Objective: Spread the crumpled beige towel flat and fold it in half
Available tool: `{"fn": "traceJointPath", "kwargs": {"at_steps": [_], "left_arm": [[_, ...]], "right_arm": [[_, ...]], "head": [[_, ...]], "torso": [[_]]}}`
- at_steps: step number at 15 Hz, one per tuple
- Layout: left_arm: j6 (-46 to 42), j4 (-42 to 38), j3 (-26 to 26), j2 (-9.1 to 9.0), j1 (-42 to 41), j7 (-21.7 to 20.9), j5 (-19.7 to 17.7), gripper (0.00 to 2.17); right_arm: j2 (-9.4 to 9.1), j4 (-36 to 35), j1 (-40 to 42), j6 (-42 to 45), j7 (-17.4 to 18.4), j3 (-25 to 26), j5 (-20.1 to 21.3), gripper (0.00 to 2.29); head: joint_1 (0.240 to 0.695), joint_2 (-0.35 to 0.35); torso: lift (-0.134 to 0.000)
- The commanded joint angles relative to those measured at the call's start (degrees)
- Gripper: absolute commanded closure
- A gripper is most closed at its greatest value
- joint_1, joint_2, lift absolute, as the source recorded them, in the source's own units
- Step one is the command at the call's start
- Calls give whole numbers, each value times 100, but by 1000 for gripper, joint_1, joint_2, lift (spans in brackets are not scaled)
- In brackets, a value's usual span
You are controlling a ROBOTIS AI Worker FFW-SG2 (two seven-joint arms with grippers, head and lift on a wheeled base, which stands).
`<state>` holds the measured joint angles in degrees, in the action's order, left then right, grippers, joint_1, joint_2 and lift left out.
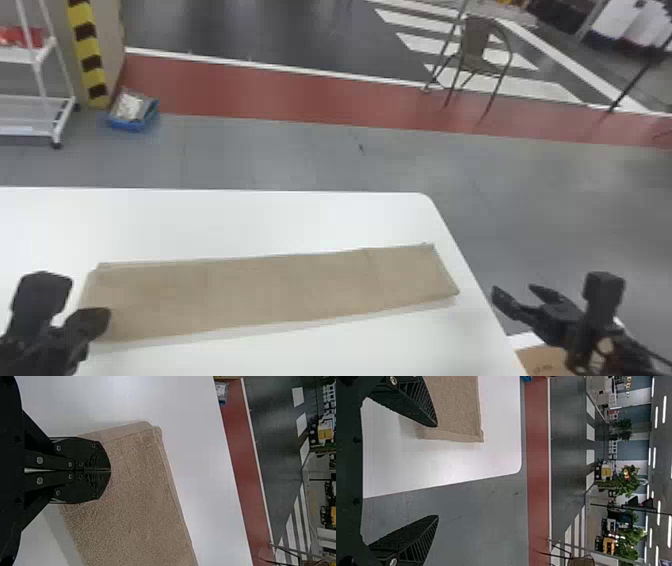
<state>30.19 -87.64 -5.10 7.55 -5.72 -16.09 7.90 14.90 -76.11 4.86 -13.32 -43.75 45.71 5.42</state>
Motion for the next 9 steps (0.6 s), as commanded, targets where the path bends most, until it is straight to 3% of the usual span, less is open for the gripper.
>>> {"fn": "traceJointPath", "kwargs": {"at_steps": [1, 9], "left_arm": [[0, 98, 0, 1, 36, 9, 80, 1892], [-228, 396, 176, 212, 177, 114, 89, 1892]], "right_arm": [[4, 0, -2, 0, -2, -9, -6, 70], [-14, -123, -38, -158, -2, -89, 20, 70]], "head": [[695, -350], [695, -350]], "torso": [[0], [0]]}}
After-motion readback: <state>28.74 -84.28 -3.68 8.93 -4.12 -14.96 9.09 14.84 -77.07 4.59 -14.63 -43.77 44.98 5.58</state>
